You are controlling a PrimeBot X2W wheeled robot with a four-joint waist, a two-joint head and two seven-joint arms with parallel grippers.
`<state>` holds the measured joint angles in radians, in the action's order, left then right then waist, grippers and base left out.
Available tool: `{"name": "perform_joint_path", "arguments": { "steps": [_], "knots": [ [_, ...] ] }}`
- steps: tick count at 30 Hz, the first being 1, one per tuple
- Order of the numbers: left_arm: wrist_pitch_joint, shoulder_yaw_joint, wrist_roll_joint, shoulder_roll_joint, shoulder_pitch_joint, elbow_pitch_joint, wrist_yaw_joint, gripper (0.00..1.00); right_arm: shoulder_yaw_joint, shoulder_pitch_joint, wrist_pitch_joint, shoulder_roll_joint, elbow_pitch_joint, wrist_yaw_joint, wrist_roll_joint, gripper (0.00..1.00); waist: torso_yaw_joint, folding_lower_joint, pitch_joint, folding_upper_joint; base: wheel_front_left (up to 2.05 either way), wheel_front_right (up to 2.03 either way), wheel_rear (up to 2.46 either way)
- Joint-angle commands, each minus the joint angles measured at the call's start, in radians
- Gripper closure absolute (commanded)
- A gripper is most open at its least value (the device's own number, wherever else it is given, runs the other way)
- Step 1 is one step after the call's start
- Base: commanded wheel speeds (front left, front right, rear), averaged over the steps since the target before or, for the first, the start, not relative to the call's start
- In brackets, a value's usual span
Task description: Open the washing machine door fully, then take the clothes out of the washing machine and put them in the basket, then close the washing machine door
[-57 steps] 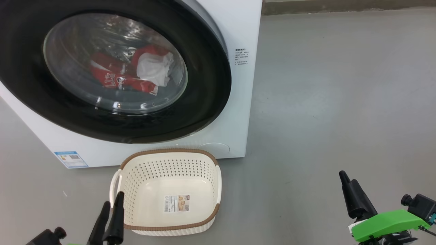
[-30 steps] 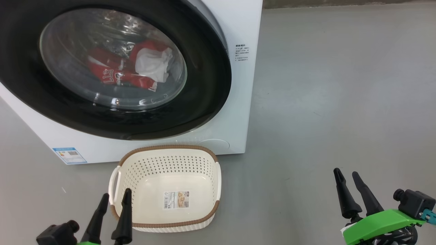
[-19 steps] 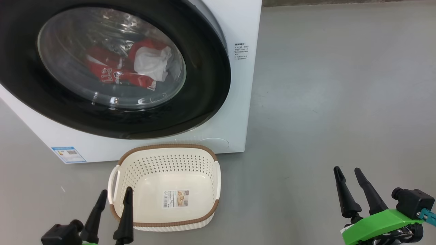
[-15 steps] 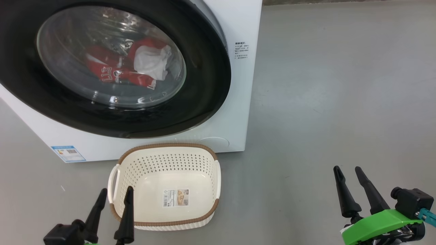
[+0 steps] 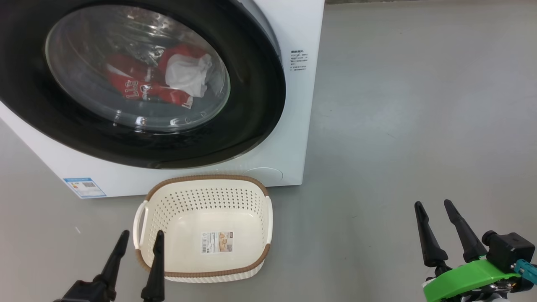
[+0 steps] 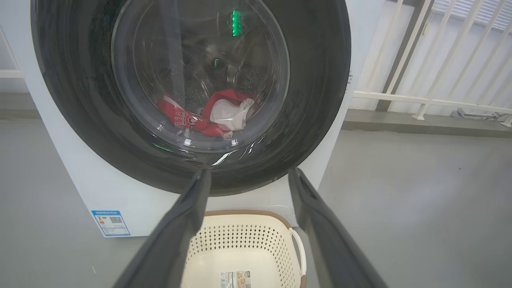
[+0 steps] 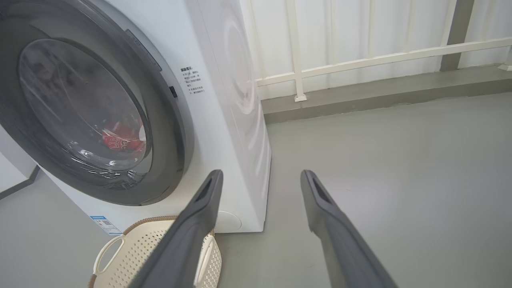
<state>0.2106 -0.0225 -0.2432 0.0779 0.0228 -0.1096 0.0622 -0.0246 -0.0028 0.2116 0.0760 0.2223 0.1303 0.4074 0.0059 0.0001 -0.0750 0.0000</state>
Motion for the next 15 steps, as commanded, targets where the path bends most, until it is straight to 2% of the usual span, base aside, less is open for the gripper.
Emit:
{"name": "perform_joint_path", "arguments": {
  "steps": [1, 15],
  "knots": [
    [0.017, 0.039, 0.039, 0.006, -0.012, 0.033, 0.006, 0.0, 0.01, -0.001, 0.017, 0.008, -0.035, 0.0, -0.036, 0.0, 0.0, 0.0, 0.0, 0.0, 0.0, 0.0, 0.0],
    [0.051, 0.084, 0.153, -0.013, 0.008, 0.039, 0.029, 0.0, -0.016, 0.033, 0.05, -0.001, -0.043, 0.0, -0.122, 0.0, 0.004, 0.0, 0.008, 0.0, 0.0, 0.0, 0.0]
  ]
}}
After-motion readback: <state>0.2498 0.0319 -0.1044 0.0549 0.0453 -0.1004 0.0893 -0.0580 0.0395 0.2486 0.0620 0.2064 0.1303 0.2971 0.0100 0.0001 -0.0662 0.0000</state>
